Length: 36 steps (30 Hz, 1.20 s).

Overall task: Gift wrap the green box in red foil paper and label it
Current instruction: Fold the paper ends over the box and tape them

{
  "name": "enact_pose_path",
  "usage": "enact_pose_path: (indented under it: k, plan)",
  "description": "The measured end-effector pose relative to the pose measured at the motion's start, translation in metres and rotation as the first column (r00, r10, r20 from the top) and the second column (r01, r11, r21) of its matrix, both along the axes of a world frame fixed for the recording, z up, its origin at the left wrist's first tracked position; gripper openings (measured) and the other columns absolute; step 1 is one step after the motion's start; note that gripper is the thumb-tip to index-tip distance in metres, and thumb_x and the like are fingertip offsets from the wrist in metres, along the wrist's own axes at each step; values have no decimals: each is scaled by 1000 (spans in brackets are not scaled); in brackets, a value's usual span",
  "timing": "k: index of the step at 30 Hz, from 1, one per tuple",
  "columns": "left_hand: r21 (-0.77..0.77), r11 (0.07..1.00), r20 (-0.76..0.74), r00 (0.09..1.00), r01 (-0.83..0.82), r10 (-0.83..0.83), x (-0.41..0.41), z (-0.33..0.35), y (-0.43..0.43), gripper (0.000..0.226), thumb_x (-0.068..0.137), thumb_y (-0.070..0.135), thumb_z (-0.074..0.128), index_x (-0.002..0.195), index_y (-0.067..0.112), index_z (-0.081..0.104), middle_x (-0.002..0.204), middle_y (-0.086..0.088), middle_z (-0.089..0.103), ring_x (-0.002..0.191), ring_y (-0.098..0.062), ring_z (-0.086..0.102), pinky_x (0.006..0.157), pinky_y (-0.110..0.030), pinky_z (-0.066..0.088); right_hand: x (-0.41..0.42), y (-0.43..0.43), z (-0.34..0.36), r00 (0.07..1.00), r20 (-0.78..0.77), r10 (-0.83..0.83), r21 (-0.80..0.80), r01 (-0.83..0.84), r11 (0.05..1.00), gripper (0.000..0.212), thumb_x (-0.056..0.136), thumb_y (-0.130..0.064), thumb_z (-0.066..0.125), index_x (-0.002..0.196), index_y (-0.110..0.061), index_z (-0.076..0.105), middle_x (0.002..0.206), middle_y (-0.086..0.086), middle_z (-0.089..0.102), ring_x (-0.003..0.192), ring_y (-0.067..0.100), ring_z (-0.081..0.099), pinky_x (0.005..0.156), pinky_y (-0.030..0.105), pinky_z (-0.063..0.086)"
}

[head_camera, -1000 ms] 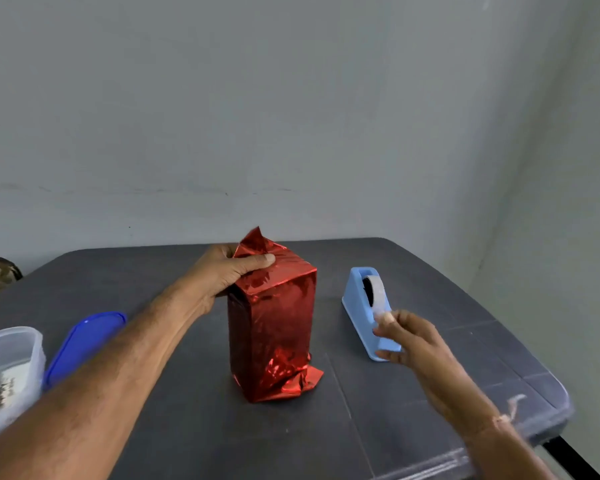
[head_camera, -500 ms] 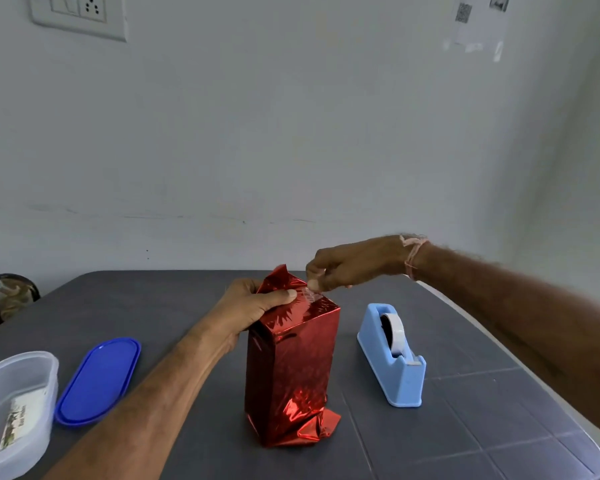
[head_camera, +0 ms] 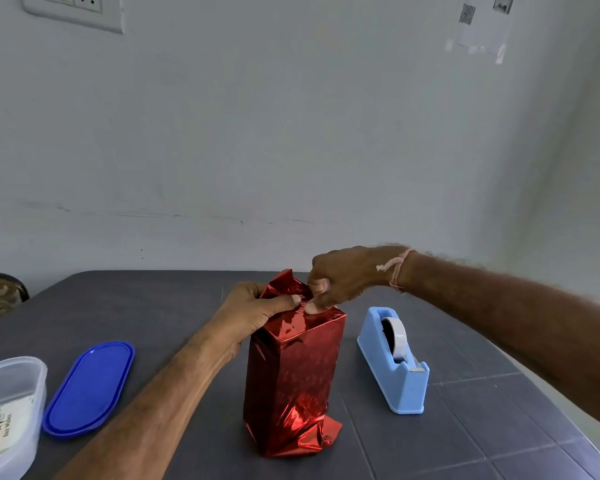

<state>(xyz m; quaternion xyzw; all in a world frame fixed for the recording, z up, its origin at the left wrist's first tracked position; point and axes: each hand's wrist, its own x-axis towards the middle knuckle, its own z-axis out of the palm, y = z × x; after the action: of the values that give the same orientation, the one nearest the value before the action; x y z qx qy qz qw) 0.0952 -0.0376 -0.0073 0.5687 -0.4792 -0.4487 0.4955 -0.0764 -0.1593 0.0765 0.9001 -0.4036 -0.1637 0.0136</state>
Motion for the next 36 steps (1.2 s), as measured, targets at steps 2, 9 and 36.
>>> enact_pose_path:
  k: [2, 9, 36]
  plan:
    - [-3, 1000, 4, 1000, 1, -1, -1, 0, 0, 30, 77, 31, 87, 95, 10, 76, 80, -4, 80, 68, -13, 76, 60, -21, 51, -45, -94, -35, 993, -66, -100, 72, 105, 992, 37, 72, -85, 60, 97, -58, 61, 117, -10, 65, 104, 13, 63, 84, 34, 35]
    - [-19, 1000, 18, 1000, 12, -12, 0, -3, -2, 33, 77, 32, 86, 99, 9, 77, 82, -5, 80, 73, -17, 77, 67, -24, 52, -20, 10, 3, 969, -20, -245, 77, 246, 966, 84, 89, -77, 49, 137, -8, 56, 148, 4, 54, 127, 27, 54, 113, 36, 39]
    - [-9, 994, -18, 993, -113, 113, -8, 3, 11, 30, 75, 28, 88, 93, 8, 76, 84, -11, 79, 77, -22, 75, 70, -30, 55, -20, 97, -56, 281, 648, -708, 705, 131, 697, 40, 84, -50, 77, 105, -21, 60, 104, -3, 67, 101, 15, 59, 100, 47, 46]
